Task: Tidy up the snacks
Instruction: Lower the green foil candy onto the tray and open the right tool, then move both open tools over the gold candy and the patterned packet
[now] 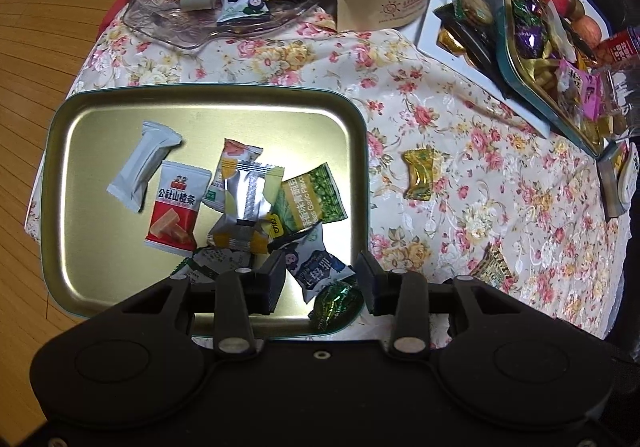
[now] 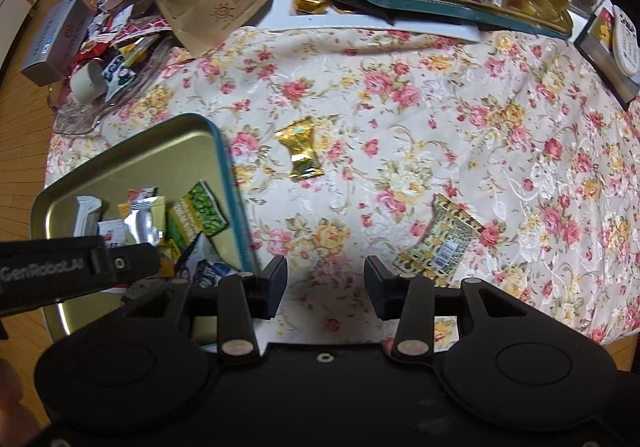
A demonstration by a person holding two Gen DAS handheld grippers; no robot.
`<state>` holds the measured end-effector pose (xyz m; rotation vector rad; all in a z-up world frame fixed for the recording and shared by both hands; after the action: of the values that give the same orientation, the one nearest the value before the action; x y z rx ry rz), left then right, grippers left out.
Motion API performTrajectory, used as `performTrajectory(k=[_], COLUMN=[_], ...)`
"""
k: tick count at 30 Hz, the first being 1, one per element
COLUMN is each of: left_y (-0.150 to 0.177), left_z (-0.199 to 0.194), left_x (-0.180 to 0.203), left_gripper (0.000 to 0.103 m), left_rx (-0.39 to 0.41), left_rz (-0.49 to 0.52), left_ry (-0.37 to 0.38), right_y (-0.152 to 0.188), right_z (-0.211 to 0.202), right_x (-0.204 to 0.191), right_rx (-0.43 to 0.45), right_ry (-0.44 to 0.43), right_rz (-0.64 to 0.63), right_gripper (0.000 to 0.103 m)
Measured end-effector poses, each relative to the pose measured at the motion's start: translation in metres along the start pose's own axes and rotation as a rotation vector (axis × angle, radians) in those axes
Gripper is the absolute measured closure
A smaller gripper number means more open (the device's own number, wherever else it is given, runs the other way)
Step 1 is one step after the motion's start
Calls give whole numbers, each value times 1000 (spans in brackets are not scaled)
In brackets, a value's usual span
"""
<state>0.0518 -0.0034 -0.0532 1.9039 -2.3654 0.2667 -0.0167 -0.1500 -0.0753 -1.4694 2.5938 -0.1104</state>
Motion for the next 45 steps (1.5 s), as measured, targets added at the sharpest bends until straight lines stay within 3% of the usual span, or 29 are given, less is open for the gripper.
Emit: performTrajectory(k=[22,34,39,45], left_y=[12,7,-1,-9], left_z=[10,7,4,16], left_x=[47,78,91,108], left_gripper=[55,55,55,55], left_rx=[-33,14,74,90], left_rz=[115,180,155,149], left_ry=[6,13,26,36], right_y=[11,12,11,12], right_z=[19,14,7,-2], right_x=[79,115,133,151], right_rx=[-79,-98,-91,-87], right_ry=[46,27,10,-19], right_rz=[116,216,266,314], right_gripper=[58,58,58,58])
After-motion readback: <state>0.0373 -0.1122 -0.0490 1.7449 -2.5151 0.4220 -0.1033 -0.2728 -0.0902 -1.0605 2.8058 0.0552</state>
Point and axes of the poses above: each gripper's, at about its wrist camera, not at the fingertips, and z roughly the way its jaws point, x to its right, y to its underside, the point moved 6 cm from there along z, roughly the way its jaws point
